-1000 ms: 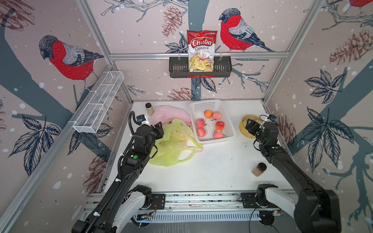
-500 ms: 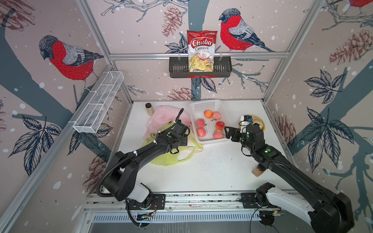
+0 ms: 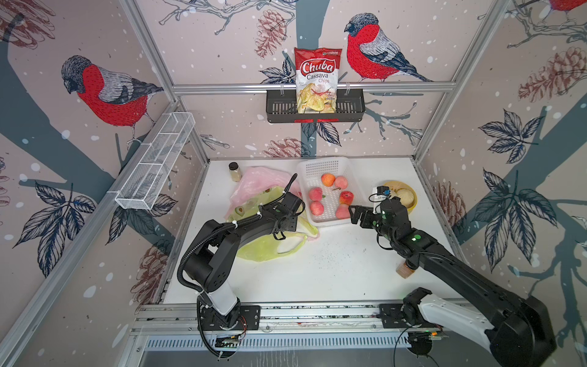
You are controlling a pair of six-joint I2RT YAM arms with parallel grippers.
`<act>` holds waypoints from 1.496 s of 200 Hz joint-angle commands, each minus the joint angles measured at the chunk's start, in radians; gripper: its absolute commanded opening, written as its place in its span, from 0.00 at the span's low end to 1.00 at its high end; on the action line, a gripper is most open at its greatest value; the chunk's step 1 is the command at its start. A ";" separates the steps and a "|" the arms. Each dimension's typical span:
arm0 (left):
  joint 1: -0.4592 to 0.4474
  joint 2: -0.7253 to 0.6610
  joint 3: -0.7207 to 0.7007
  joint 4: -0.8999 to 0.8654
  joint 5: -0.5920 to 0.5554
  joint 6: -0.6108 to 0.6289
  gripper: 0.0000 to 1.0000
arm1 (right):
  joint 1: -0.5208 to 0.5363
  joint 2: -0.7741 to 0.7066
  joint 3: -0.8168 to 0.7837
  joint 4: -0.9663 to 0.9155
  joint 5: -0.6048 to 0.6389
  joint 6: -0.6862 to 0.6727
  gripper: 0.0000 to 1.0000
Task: Place the peach into a plastic bag & tie a knot
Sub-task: Pick up the plastic bag, then pick up the peach from the basket.
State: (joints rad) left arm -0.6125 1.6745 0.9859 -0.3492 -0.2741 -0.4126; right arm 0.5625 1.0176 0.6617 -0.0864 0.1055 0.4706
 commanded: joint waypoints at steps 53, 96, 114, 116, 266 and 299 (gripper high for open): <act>-0.007 -0.084 0.006 -0.116 -0.052 0.013 0.00 | 0.009 0.058 0.049 0.043 -0.010 0.001 0.94; 0.011 -0.260 0.118 -0.290 -0.059 0.019 0.00 | 0.013 0.193 0.200 -0.004 0.005 -0.018 0.90; 0.025 -0.329 0.160 -0.341 -0.032 0.032 0.00 | 0.011 0.299 0.288 -0.025 0.027 -0.043 0.91; 0.027 -0.335 0.163 -0.346 -0.028 0.032 0.00 | 0.011 0.316 0.297 -0.032 0.029 -0.046 0.91; 0.215 -0.601 0.177 -0.268 0.457 0.032 0.00 | 0.005 1.161 1.082 -0.279 -0.171 -0.097 1.00; 0.260 -0.612 0.154 -0.237 0.513 0.026 0.00 | 0.022 1.180 1.048 -0.257 -0.182 -0.089 1.00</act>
State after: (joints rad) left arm -0.3779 1.0698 1.1522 -0.6411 0.1749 -0.3691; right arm 0.5751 2.1864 1.7267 -0.3492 -0.0498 0.3695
